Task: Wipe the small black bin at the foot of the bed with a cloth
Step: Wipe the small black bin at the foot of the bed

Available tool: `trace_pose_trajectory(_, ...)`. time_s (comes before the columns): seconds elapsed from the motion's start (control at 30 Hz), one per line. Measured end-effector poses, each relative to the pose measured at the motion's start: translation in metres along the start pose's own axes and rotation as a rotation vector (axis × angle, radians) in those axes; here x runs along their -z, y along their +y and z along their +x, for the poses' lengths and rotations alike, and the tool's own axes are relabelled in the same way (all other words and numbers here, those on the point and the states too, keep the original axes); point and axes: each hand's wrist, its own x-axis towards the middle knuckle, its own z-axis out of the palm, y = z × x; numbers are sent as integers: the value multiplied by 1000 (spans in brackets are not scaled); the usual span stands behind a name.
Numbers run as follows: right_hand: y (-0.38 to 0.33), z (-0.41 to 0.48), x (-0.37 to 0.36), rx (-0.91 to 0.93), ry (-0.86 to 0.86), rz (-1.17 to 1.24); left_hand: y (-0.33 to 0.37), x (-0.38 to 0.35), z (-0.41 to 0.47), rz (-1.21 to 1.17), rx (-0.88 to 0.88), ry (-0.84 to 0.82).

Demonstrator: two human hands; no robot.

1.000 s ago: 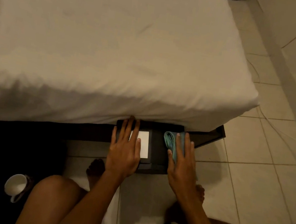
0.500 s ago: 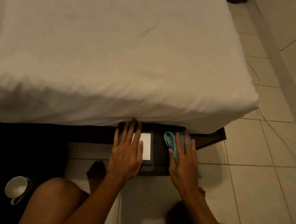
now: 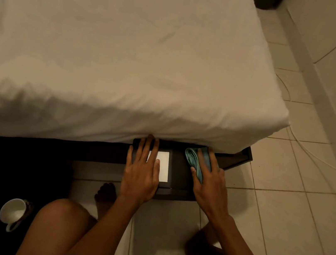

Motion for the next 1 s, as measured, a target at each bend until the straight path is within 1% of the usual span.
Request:
trace_pose_trajectory(0.1, -3, 5, 5, 60, 44, -125, 1, 0, 0, 16, -2, -2)
trace_pose_trajectory(0.23, -26, 10, 1, 105, 82, -172, 0, -1, 0, 31, -4, 12)
trace_pose_trajectory(0.4, -23, 9, -16, 58, 26, -146, 0, -1, 0, 19, -4, 19)
trace_pose_trajectory(0.57, -27, 10, -21, -35, 48, -74, 0, -2, 0, 15, -1, 19)
trace_pose_trajectory(0.67, -27, -12, -22, -26, 70, -29, 0, -2, 1, 6, -3, 18)
trace_pose_trajectory(0.77, -23, -30, -24, -17, 54, 12, 1, -3, 1, -5, 3, 15)
trace_pose_trajectory(0.93, -32, 16, -21, -178, 53, 0, 3, -2, -1, 2, 5, 26)
trace_pose_trajectory(1.0, -36, 6, -23, -130, 85, -18, 3, -2, -1, -2, -1, 19)
